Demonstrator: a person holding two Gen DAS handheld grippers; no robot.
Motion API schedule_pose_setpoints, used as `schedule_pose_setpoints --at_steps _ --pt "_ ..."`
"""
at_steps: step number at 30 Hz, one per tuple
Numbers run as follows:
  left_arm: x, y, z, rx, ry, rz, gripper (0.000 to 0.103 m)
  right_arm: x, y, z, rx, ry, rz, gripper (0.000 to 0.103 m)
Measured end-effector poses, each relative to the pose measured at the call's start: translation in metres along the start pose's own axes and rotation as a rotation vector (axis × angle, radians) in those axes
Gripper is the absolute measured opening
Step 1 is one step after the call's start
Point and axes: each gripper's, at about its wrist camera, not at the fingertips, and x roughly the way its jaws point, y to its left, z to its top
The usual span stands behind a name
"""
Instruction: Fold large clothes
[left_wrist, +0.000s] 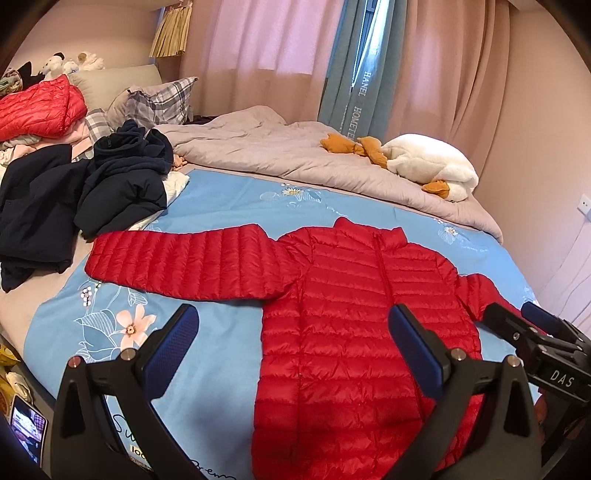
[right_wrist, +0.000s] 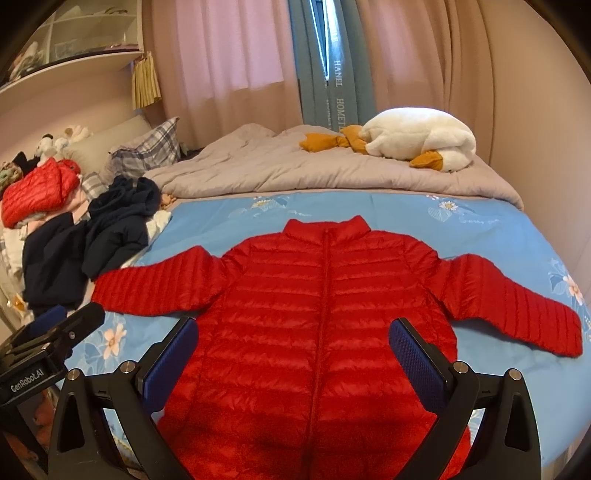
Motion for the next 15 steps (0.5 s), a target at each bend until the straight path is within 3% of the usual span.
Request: schedule_pose_setpoints --at_steps 15 --pt "-0.0006 0.0002 0.0009 0.002 -0.001 -0.002 0.102 0.0001 0.0042 -0.0025 0.000 0.005 0.011 0.102"
